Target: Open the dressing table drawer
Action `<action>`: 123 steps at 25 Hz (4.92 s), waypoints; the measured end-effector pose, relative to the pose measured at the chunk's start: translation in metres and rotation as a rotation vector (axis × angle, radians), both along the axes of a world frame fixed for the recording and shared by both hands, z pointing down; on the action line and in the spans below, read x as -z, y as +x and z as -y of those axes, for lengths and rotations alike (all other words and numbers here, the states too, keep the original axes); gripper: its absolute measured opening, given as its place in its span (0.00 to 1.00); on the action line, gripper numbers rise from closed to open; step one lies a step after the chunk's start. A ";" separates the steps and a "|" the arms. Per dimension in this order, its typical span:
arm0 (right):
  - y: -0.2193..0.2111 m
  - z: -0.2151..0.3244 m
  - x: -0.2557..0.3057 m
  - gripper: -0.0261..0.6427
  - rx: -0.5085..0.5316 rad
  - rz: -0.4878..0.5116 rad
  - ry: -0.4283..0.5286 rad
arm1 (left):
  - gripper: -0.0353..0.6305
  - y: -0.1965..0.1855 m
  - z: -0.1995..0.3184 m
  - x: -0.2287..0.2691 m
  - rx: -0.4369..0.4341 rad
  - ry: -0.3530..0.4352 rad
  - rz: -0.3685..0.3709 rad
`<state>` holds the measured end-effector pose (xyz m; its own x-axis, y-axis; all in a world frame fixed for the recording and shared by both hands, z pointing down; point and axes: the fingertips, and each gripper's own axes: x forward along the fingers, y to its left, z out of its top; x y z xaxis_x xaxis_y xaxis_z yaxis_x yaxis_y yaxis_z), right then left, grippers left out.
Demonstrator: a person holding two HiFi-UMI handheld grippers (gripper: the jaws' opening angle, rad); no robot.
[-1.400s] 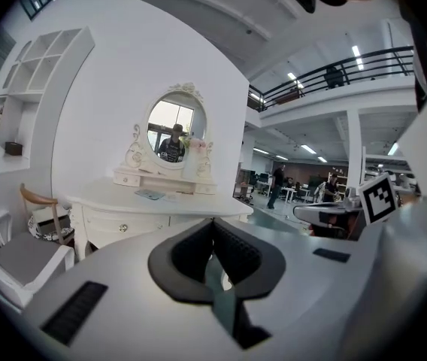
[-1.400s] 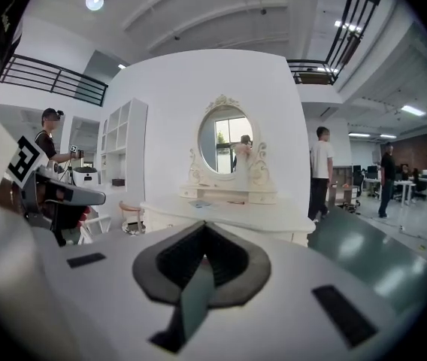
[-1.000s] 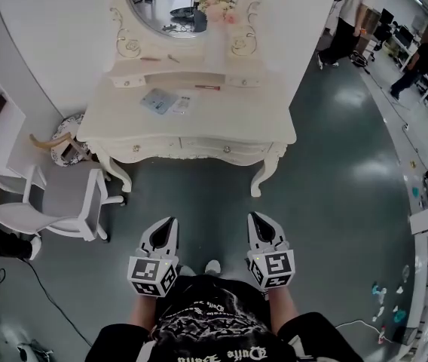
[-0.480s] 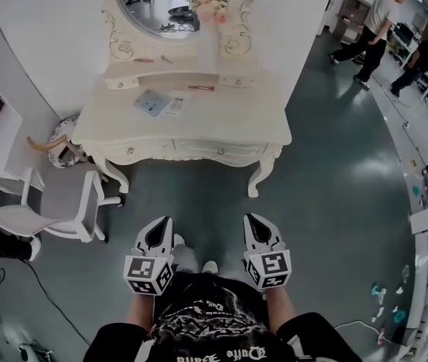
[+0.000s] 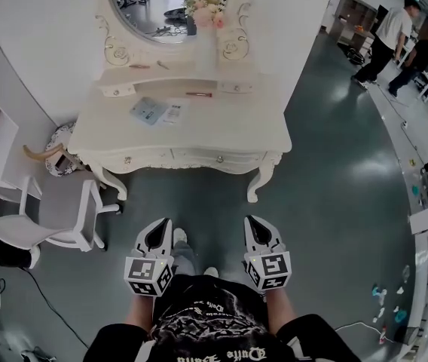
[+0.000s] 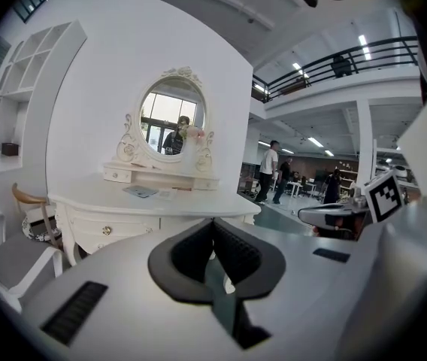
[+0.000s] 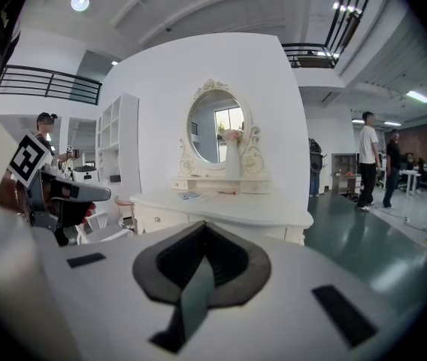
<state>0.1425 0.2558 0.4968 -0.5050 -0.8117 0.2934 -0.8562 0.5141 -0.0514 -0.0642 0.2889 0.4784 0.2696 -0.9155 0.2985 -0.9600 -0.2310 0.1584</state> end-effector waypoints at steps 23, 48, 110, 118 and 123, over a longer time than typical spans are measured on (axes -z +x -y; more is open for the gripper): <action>-0.043 0.114 0.000 0.06 -0.124 -0.021 -0.031 | 0.08 -0.073 0.137 -0.007 -0.051 -0.012 -0.036; -0.122 0.185 -0.012 0.06 -0.278 -0.009 -0.080 | 0.08 -0.143 0.248 -0.012 -0.223 -0.026 -0.061; -0.031 0.473 -0.031 0.18 -0.103 -0.018 -0.147 | 0.08 -0.056 0.409 -0.023 0.103 -0.089 -0.038; -0.037 0.498 -0.038 0.23 -0.106 -0.034 -0.149 | 0.08 -0.068 0.409 -0.029 0.140 -0.112 -0.041; -0.042 0.517 -0.045 0.24 -0.141 -0.051 -0.150 | 0.08 -0.082 0.416 -0.034 0.129 -0.131 -0.030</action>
